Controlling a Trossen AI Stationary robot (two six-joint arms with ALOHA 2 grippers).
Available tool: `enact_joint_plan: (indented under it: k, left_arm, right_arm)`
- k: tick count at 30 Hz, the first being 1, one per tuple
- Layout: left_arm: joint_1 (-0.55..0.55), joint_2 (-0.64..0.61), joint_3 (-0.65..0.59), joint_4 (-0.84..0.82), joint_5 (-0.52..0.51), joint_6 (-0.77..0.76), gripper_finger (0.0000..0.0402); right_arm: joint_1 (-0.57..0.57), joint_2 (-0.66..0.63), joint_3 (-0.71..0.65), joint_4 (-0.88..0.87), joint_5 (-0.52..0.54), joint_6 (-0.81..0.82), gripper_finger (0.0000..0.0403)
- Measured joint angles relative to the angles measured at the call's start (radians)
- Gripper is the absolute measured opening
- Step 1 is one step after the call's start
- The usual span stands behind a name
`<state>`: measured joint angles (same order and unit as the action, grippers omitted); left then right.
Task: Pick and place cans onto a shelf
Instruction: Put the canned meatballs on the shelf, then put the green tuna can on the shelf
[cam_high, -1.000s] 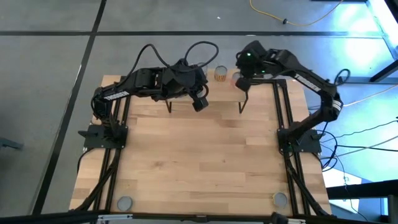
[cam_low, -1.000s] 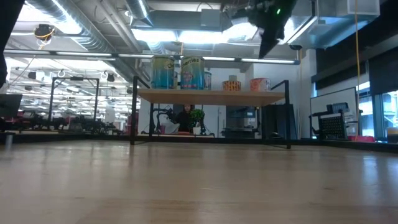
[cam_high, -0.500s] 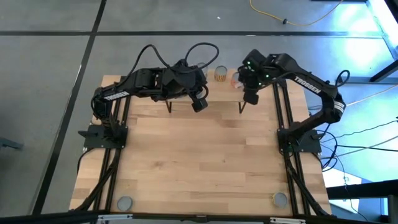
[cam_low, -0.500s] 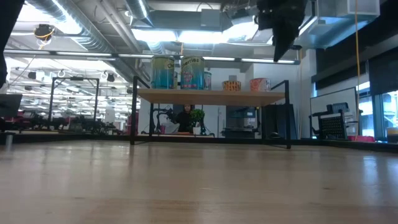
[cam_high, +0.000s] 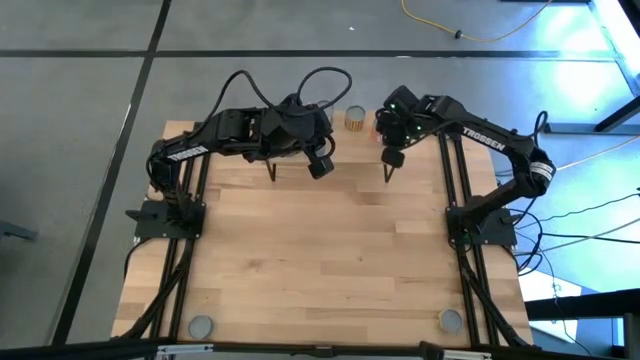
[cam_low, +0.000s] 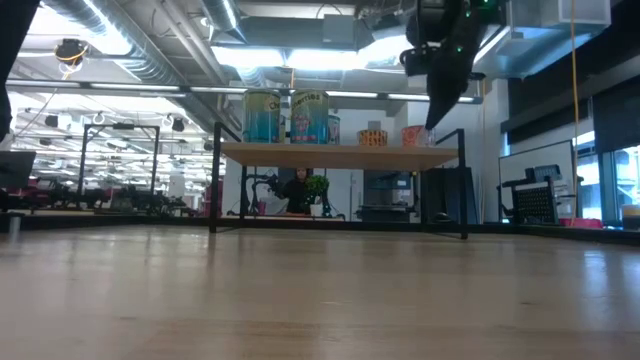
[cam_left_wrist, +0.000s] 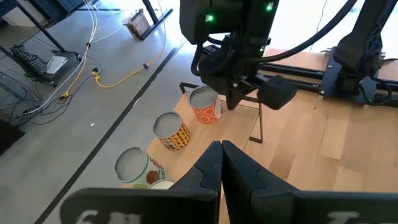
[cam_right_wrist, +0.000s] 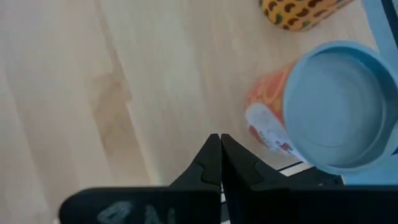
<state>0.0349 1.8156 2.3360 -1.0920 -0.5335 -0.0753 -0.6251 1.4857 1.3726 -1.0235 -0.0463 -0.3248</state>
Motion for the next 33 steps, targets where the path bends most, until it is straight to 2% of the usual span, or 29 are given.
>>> enact_joint_plan:
  k: [10, 25, 29, 33]
  left_arm:
    - [0.0, 0.0, 0.0, 0.0, 0.0, 0.0, 0.0]
    - [0.0, 0.0, 0.0, 0.0, 0.0, -0.001, 0.0]
    - [0.0, 0.0, 0.0, 0.0, 0.0, 0.0, 0.0]
    - [0.0, 0.0, 0.0, -0.031, 0.0, -0.001, 0.0]
  right_arm:
    - [-0.046, 0.0, -0.022, 0.11, 0.052, -0.038, 0.0]
    - [-0.1, 0.0, -0.022, 0.132, 0.055, -0.077, 0.0]
    - [-0.096, -0.013, -0.012, 0.097, 0.008, -0.103, 0.0]
    - [-0.076, -0.049, 0.062, 0.018, -0.073, -0.126, 0.0]
